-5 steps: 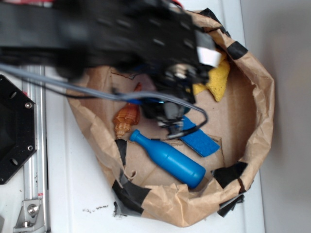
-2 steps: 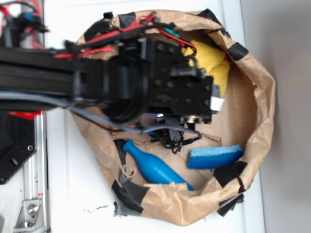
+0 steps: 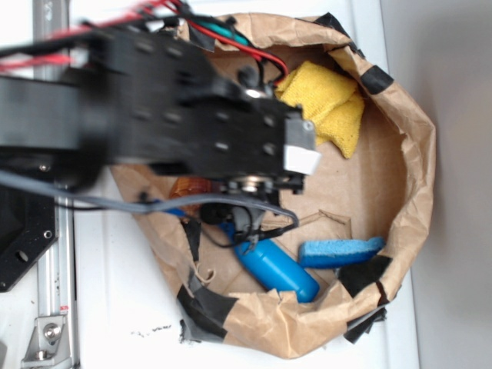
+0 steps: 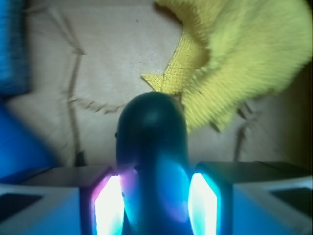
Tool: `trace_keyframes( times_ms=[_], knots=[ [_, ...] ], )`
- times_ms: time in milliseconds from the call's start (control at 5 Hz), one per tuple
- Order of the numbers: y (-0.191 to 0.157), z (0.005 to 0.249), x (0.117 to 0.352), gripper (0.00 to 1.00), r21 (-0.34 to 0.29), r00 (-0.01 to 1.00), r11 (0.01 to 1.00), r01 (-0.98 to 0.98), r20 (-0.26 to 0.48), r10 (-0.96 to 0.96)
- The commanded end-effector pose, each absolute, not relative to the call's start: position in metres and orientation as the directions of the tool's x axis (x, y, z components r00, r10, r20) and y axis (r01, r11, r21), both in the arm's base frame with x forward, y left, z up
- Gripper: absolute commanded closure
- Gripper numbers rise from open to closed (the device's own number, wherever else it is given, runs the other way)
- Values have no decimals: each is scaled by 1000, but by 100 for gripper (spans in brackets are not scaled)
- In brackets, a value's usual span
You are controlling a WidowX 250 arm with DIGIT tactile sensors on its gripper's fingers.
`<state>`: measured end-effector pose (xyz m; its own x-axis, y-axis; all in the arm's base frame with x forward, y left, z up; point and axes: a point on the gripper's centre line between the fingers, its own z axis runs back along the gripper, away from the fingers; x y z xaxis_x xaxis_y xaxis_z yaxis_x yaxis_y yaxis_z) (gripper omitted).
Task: Grab the plastic pickle.
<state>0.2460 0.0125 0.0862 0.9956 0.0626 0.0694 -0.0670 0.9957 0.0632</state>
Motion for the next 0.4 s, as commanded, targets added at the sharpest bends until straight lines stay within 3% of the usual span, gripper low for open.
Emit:
trace_keyframes(
  times_ms=[0,200],
  knots=[
    [-1,163,264,100,6,965,987,-163,211,158],
    [1,150,268,100,19,963,980,-197,189,190]
  ],
)
